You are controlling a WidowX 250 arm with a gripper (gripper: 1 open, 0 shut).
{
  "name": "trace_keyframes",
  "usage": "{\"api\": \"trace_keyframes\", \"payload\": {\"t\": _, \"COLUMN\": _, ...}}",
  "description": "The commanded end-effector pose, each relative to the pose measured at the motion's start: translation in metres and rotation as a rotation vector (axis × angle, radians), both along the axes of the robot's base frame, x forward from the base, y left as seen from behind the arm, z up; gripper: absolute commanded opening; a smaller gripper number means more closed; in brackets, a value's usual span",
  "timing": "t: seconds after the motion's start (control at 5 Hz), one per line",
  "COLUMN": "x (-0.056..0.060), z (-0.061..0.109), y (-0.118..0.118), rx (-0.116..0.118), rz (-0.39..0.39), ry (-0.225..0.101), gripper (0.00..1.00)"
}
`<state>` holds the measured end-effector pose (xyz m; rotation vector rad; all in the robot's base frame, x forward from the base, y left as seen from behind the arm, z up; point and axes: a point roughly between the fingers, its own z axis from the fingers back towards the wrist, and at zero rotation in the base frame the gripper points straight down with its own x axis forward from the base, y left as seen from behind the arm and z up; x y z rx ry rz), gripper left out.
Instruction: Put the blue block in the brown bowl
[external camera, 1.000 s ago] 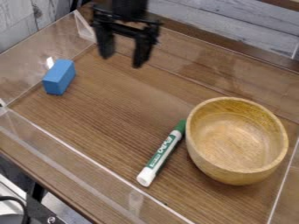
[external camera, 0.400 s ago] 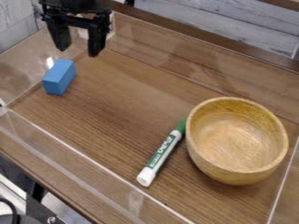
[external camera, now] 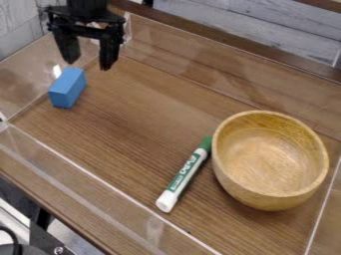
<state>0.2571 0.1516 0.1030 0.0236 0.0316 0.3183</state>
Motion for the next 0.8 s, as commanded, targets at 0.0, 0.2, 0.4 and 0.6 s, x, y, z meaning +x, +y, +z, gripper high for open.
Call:
{"api": "trace_keyframes", "payload": {"t": 0.0, "x": 0.003, "z": 0.006, "y": 0.008, "rx": 0.023, "rz": 0.016, "ry": -0.033, "gripper": 1.0}}
{"api": "trace_keyframes", "payload": {"t": 0.2, "x": 0.003, "z": -0.001, "y": 0.017, "rx": 0.02, "rz": 0.039, "ry": -0.037, "gripper": 1.0}}
{"api": "trace_keyframes", "payload": {"t": 0.4, "x": 0.003, "z": -0.007, "y": 0.028, "rx": 0.018, "rz": 0.066, "ry": -0.044, "gripper": 1.0}}
{"api": "trace_keyframes", "payload": {"t": 0.6, "x": 0.004, "z": -0.013, "y": 0.037, "rx": 0.016, "rz": 0.088, "ry": -0.048, "gripper": 1.0}}
